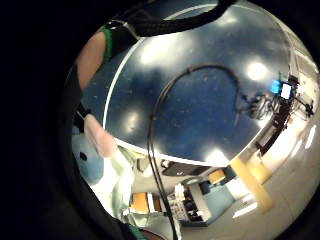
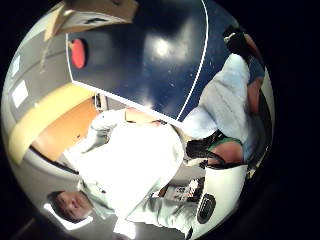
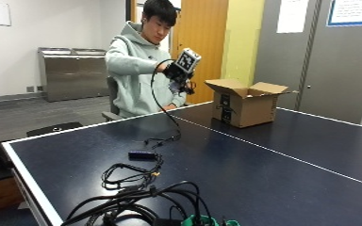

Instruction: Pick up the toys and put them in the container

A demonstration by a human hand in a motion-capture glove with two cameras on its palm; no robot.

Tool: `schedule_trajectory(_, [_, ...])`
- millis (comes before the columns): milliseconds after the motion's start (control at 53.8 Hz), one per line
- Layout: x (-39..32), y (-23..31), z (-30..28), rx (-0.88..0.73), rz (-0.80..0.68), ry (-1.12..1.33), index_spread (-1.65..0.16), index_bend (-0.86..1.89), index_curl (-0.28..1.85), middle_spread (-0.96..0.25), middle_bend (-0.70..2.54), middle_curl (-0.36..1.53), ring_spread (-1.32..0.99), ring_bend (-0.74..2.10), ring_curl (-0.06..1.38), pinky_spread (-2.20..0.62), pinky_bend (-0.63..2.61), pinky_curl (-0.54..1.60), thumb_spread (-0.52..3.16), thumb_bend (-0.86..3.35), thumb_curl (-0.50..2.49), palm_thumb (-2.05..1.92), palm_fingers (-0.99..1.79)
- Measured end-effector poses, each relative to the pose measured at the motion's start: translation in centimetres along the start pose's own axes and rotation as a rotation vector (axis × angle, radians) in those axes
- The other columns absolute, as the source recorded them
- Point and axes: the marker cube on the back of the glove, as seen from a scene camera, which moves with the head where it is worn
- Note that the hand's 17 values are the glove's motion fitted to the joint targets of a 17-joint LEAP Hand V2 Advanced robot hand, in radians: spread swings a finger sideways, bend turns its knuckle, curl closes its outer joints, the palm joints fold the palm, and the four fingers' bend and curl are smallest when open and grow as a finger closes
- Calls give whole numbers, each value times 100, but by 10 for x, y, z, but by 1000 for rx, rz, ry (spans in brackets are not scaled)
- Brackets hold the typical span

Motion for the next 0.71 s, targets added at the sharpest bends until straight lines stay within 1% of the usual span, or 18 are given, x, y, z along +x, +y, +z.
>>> schedule_trajectory(19, [-3, 0, -14, 22, 57, -57, -18, 111, 70, -22, 60, 43, -12, 17, 11, -1, 50, 29, 115, 10, 59, 66, 21])
schedule_trajectory(56, [-12, 2, -39, 68, 91, -103, -18, 111, 71, -22, 61, 43, -12, 17, 11, -1, 50, 29, 114, 9, 60, 66, 21])
schedule_trajectory(93, [-23, 7, -61, 119, 69, -83, -17, 110, 71, -23, 62, 44, -13, 18, 11, -1, 49, 30, 114, 8, 60, 66, 22])
schedule_trajectory(167, [-59, 19, -96, 240, -55, 39, -17, 108, 71, -24, 64, 45, -14, 20, 12, -1, 48, 30, 113, 7, 62, 66, 24])
schedule_trajectory(242, [-85, 12, -135, 382, 29, 39, -16, 106, 71, -24, 65, 45, -16, 22, 13, -2, 47, 30, 113, 6, 63, 65, 25])
schedule_trajectory(260, [-91, 10, -144, 419, 11, 32, -16, 105, 71, -24, 65, 45, -17, 23, 14, -2, 47, 30, 113, 5, 63, 65, 25])
schedule_trajectory(316, [-112, 4, -167, 543, -130, 0, -17, 102, 71, -25, 63, 45, -18, 26, 15, -2, 48, 30, 114, 4, 63, 64, 26])
schedule_trajectory(335, [-119, 0, -174, 589, -155, -9, -16, 102, 71, -24, 62, 45, -18, 27, 15, -2, 48, 31, 114, 4, 64, 64, 26])
schedule_trajectory(391, [-139, -18, -189, 707, -141, -7, -17, 101, 71, -24, 58, 44, -19, 31, 17, -2, 49, 31, 116, 4, 64, 64, 27])
schedule_trajectory(428, [-157, -29, -193, 758, -183, -11, -17, 99, 70, -24, 56, 44, -21, 34, 18, -2, 49, 31, 117, 4, 64, 65, 29])
schedule_trajectory(465, [-174, -40, -194, 776, -256, -12, -18, 96, 69, -24, 53, 43, -22, 39, 19, -3, 51, 32, 120, 3, 63, 64, 31])
schedule_trajectory(502, [-184, -52, -193, 751, -323, -17, -18, 94, 69, -23, 49, 42, -24, 42, 20, -4, 53, 32, 123, 3, 62, 63, 32])
schedule_trajectory(521, [-187, -58, -192, 728, -325, -24, -18, 92, 68, -22, 42, 41, -24, 44, 21, -5, 57, 33, 127, 2, 60, 61, 29])
schedule_trajectory(558, [-192, -73, -192, 674, -247, -41, -18, 88, 68, -19, 30, 38, -24, 48, 23, -5, 64, 36, 132, 1, 57, 58, 19])
schedule_trajectory(595, [-193, -85, -191, 629, -178, -44, -17, 66, 64, -13, 14, 35, -20, 49, 25, -4, 81, 42, 135, -2, 53, 51, -11])
schedule_trajectory(651, [-186, -99, -187, 601, -107, -4, -14, 40, 58, -8, 10, 31, -15, 46, 25, -3, 92, 44, 135, -5, 49, 42, -27])
schedule_trajectory(688, [-184, -106, -184, 600, -54, -4, -13, 28, 53, -4, 8, 29, -13, 42, 23, -3, 95, 44, 135, -5, 47, 37, -32])
schedule_trajectory(707, [-186, -107, -183, 602, -57, -17, -12, 25, 51, -3, 7, 28, -12, 40, 23, -2, 95, 44, 134, -5, 46, 35, -31])
